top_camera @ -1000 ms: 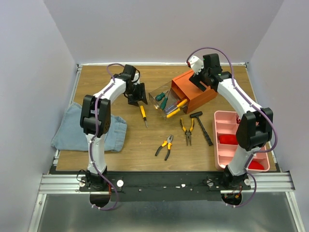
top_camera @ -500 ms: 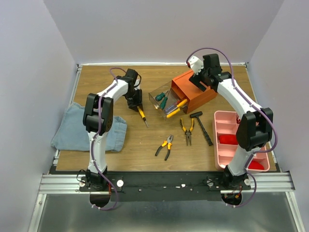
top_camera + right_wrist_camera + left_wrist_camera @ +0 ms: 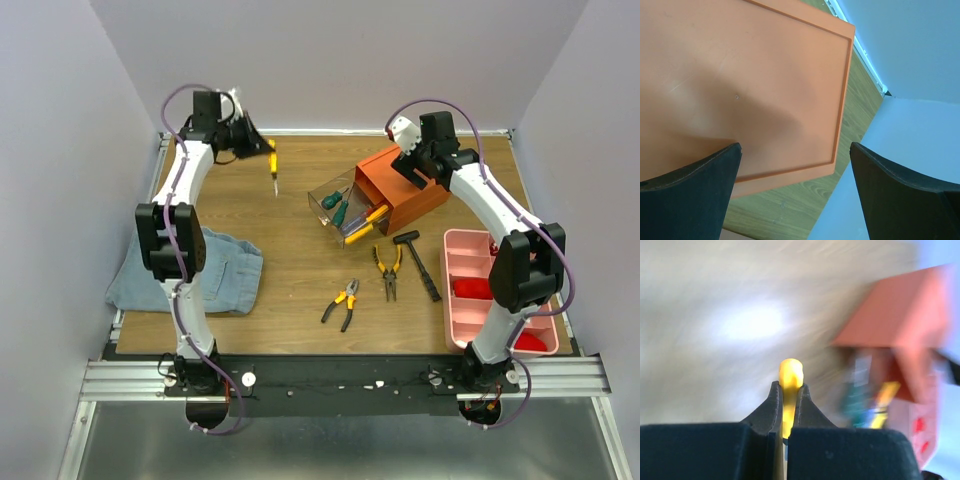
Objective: Sort the tools into containers
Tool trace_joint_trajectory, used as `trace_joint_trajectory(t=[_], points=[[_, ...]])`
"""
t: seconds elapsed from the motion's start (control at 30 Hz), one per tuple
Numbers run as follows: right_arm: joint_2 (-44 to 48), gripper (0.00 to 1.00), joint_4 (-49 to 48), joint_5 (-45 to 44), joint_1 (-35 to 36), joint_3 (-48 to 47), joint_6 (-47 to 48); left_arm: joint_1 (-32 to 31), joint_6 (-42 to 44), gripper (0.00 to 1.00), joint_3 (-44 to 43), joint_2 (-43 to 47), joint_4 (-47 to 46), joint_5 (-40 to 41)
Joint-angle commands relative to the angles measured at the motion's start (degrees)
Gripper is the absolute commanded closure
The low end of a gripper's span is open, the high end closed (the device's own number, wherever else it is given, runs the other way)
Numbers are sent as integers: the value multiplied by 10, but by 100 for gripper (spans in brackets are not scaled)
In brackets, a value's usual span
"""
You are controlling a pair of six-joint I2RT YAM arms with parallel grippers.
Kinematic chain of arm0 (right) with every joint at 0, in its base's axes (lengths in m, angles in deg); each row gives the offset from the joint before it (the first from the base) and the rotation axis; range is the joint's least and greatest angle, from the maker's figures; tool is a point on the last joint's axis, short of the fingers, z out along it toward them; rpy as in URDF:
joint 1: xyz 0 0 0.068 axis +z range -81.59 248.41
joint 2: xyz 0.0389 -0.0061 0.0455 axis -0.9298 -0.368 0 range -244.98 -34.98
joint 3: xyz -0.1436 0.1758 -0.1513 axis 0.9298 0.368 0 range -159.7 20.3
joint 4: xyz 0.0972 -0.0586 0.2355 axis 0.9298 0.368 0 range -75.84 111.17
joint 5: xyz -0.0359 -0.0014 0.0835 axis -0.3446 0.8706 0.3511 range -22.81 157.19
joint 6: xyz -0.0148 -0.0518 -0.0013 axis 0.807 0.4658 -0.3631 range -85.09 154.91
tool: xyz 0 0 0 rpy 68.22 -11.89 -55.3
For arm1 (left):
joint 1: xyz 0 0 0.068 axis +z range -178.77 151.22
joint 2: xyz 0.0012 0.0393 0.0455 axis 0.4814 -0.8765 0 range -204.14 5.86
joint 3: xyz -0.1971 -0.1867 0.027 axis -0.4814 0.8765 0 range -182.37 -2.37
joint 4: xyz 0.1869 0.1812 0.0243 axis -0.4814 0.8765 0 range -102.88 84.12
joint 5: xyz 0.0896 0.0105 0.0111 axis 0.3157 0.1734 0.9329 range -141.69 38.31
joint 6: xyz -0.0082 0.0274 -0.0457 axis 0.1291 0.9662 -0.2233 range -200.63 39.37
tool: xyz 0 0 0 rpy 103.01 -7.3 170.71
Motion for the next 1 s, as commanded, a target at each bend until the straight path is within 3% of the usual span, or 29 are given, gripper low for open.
trace_joint_trajectory(t=[0.0, 0.07, 0.17, 0.3, 0.57, 0.63, 0.67, 0.7, 0.8, 0.97], points=[[-51, 0, 121, 25, 6, 22, -12, -34, -108, 100, 8, 50, -274, -211], [-54, 0, 122, 27, 6, 17, -12, -60, -139, 100, -1, 38, -291, -227], [-55, 0, 121, 28, 6, 15, -13, -102, -111, 100, -69, 2, -201, -227], [-57, 0, 122, 31, 6, 11, -18, -138, -93, 100, -72, -9, -185, -216], [-61, 0, 122, 35, 6, 9, -17, -180, 7, 100, -63, -32, -42, -154], [-62, 0, 123, 35, 6, 8, -17, -190, 80, 85, -97, -53, 21, -142], [-63, 0, 123, 35, 6, 7, -17, -193, 96, 74, -101, -56, 54, -143], [-62, 0, 122, 35, 6, 7, -17, -195, 108, 54, -101, -49, 57, -143], [-62, 0, 120, 34, 6, 5, -20, -194, 124, 36, -108, -26, 39, -143], [-56, 0, 120, 39, 6, -15, -39, -166, 81, 27, -174, -4, -28, -158]])
